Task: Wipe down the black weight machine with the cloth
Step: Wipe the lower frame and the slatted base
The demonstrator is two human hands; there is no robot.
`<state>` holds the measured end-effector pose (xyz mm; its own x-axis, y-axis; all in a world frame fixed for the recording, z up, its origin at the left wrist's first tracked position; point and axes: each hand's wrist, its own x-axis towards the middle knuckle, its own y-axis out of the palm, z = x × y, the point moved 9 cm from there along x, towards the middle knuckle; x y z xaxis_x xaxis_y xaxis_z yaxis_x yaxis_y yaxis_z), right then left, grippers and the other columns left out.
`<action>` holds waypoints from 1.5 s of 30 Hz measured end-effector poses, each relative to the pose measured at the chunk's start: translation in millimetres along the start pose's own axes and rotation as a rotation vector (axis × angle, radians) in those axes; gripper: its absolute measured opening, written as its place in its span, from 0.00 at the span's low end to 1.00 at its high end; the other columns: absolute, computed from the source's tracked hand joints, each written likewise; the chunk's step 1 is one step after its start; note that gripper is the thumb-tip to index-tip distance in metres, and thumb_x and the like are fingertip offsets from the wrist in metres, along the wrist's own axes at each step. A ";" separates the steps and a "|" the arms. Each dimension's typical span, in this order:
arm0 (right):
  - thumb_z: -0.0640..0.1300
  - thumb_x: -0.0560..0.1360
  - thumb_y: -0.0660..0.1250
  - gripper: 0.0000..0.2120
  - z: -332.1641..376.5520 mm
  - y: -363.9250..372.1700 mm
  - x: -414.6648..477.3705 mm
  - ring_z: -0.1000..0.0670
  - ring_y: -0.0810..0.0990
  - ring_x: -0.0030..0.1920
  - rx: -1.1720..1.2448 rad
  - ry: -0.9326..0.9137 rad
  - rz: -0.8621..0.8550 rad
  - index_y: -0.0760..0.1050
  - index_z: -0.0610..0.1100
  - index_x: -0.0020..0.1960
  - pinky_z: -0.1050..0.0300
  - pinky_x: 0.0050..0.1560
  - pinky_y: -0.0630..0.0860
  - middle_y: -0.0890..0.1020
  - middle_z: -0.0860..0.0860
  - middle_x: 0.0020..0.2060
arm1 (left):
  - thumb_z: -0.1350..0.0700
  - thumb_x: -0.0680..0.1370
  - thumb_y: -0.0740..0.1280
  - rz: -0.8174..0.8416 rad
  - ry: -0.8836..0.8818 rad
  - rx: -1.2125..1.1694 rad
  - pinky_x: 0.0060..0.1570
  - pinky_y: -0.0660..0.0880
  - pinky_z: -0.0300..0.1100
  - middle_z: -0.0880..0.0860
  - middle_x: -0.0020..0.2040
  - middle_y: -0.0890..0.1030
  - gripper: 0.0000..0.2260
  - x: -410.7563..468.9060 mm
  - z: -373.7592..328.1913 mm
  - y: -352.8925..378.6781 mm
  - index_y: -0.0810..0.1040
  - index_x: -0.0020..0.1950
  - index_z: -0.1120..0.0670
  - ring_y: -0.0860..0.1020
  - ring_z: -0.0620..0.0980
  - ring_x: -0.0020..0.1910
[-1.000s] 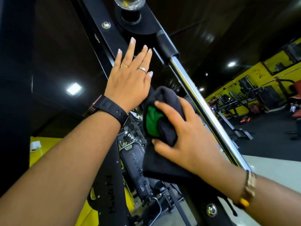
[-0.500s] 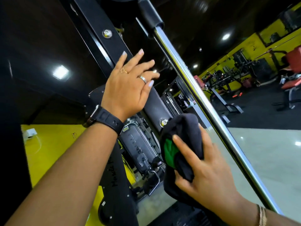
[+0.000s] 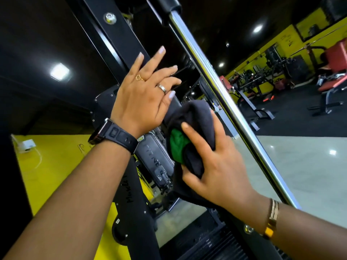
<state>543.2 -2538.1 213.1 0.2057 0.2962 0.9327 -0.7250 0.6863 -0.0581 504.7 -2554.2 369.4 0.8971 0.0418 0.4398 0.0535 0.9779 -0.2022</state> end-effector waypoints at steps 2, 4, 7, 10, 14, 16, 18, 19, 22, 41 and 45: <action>0.58 0.66 0.67 0.39 -10.7 1.9 -28.0 0.32 0.75 0.55 0.002 0.012 0.003 0.58 0.59 0.74 0.41 0.48 0.78 0.56 0.39 0.76 | 0.53 0.82 0.56 -0.001 -0.005 -0.002 0.76 0.48 0.53 0.51 0.67 0.77 0.15 -2.6 -5.5 0.1 0.80 0.58 0.55 0.60 0.55 0.76; 0.57 0.65 0.67 0.39 -20.9 3.8 -57.4 0.29 0.76 0.54 -0.014 0.017 0.012 0.58 0.59 0.74 0.39 0.46 0.78 0.58 0.36 0.74 | 0.53 0.82 0.56 0.001 -0.003 0.006 0.76 0.48 0.54 0.52 0.66 0.77 0.14 -5.4 -8.6 0.2 0.81 0.57 0.55 0.60 0.56 0.76; 0.57 0.67 0.64 0.39 -31.0 8.7 -97.4 0.30 0.74 0.53 -0.083 -0.025 0.041 0.56 0.60 0.76 0.37 0.45 0.78 0.60 0.36 0.71 | 0.53 0.82 0.56 0.018 0.004 0.015 0.76 0.48 0.55 0.52 0.67 0.77 0.15 -7.1 -12.1 3.3 0.80 0.58 0.55 0.60 0.57 0.76; 0.56 0.71 0.61 0.37 -30.1 11.0 -118.5 0.34 0.71 0.56 -0.144 -0.102 0.059 0.51 0.61 0.78 0.37 0.44 0.77 0.59 0.38 0.71 | 0.53 0.82 0.57 0.023 -0.002 -0.005 0.76 0.49 0.55 0.52 0.67 0.77 0.15 -10.9 -19.5 6.1 0.80 0.59 0.55 0.60 0.56 0.76; 0.60 0.64 0.64 0.41 -14.5 9.8 -81.3 0.33 0.70 0.59 -0.162 -0.194 0.119 0.53 0.63 0.75 0.40 0.46 0.76 0.51 0.42 0.76 | 0.52 0.82 0.56 0.034 -0.008 -0.003 0.76 0.48 0.53 0.51 0.67 0.76 0.16 -13.2 -27.7 8.2 0.80 0.61 0.54 0.62 0.54 0.75; 0.61 0.64 0.64 0.40 -9.4 4.9 -47.5 0.33 0.71 0.60 -0.132 -0.202 0.121 0.55 0.63 0.75 0.41 0.48 0.76 0.50 0.44 0.77 | 0.52 0.82 0.56 0.043 -0.002 0.011 0.76 0.50 0.54 0.51 0.68 0.76 0.16 -13.2 -29.5 8.7 0.79 0.63 0.53 0.63 0.54 0.75; 0.62 0.65 0.64 0.40 -10.2 -0.2 -22.1 0.35 0.72 0.59 -0.087 -0.153 0.104 0.55 0.63 0.75 0.42 0.48 0.77 0.50 0.44 0.78 | 0.51 0.82 0.55 0.053 -0.003 0.022 0.75 0.52 0.54 0.52 0.69 0.75 0.17 -13.6 -30.4 9.0 0.78 0.65 0.53 0.63 0.54 0.75; 0.62 0.65 0.64 0.40 -11.9 -1.4 -16.1 0.35 0.72 0.60 -0.043 -0.111 0.097 0.54 0.63 0.75 0.42 0.48 0.77 0.50 0.44 0.78 | 0.51 0.82 0.55 0.056 -0.005 0.027 0.75 0.52 0.54 0.52 0.70 0.74 0.18 -13.7 -30.8 8.9 0.77 0.66 0.54 0.62 0.54 0.75; 0.61 0.67 0.63 0.40 -23.0 1.2 -28.5 0.37 0.71 0.66 0.095 0.043 0.071 0.51 0.64 0.75 0.44 0.50 0.79 0.54 0.45 0.77 | 0.51 0.82 0.53 0.058 -0.026 0.027 0.75 0.53 0.55 0.52 0.71 0.73 0.19 -16.0 -34.2 9.0 0.77 0.67 0.54 0.62 0.54 0.76; 0.58 0.65 0.65 0.40 -26.9 -1.3 -68.9 0.40 0.66 0.69 0.005 -0.010 -0.037 0.56 0.57 0.74 0.55 0.57 0.73 0.57 0.40 0.74 | 0.51 0.83 0.53 0.032 0.066 0.014 0.76 0.49 0.52 0.50 0.74 0.69 0.19 -43.3 -79.5 18.6 0.73 0.71 0.53 0.61 0.53 0.76; 0.56 0.68 0.64 0.36 -35.2 4.7 -109.5 0.36 0.66 0.66 -0.030 0.003 -0.046 0.57 0.54 0.74 0.52 0.59 0.71 0.62 0.37 0.70 | 0.50 0.82 0.54 0.035 0.052 0.018 0.76 0.49 0.54 0.49 0.71 0.72 0.20 -46.4 -85.8 20.8 0.73 0.71 0.52 0.63 0.54 0.75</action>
<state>540.4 -2544.0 98.2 0.2406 0.2656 0.9336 -0.6944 0.7191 -0.0256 501.8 -2553.4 269.8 0.9200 0.0658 0.3864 0.0143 0.9795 -0.2009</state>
